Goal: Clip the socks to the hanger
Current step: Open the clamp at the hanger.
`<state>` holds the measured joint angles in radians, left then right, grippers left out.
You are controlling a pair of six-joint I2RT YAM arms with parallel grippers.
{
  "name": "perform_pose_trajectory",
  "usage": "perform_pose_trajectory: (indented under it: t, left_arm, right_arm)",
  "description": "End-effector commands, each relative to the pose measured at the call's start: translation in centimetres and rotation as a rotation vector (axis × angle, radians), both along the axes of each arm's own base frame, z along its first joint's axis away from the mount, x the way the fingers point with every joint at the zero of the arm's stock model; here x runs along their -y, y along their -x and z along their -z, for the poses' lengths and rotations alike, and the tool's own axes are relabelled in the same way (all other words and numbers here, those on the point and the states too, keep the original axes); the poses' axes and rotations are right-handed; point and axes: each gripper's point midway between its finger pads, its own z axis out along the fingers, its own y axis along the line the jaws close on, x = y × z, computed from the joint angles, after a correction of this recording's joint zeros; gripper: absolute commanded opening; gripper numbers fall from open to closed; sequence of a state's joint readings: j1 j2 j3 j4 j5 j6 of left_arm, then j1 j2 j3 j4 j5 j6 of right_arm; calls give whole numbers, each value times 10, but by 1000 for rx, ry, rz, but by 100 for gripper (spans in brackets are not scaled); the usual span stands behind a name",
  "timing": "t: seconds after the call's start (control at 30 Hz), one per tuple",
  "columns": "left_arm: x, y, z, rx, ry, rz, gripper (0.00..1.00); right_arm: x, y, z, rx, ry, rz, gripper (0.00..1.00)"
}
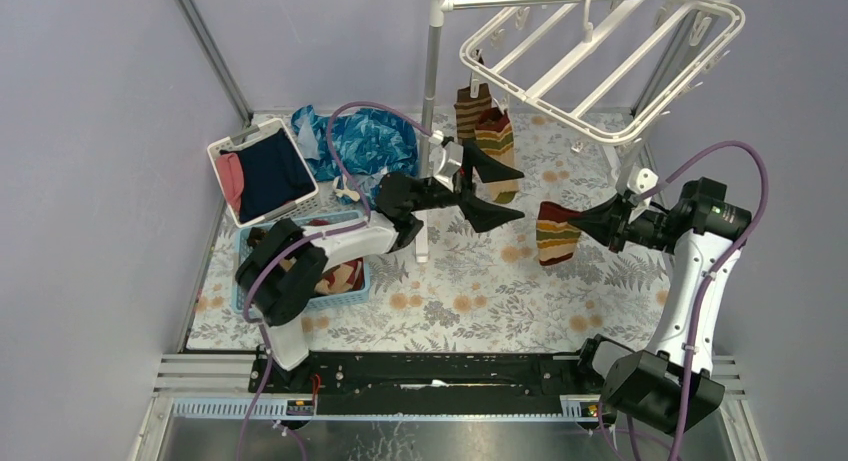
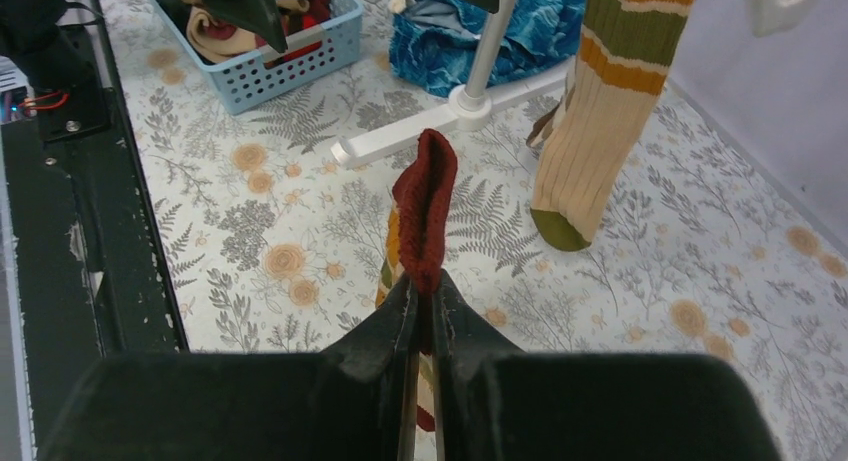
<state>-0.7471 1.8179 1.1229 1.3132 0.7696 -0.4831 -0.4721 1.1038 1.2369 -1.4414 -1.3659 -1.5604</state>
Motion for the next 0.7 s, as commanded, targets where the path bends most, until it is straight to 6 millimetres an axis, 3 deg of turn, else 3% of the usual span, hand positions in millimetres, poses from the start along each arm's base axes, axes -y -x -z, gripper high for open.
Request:
perform_pose_trajectory:
  t: [0.0,0.27,0.67]
  left_arm:
    - [5,14,11,-21,-60,-13,85]
    - [10,26,28,-120,-55,12,68]
    - [26,32,48,-184,-102,2,56]
  right_arm:
    - [-17,10,-11,60,-58,-57,0]
    - [-26,18,-10,74,-71,-86,0]
    - [-32,22,-12,82,-92,-107,0]
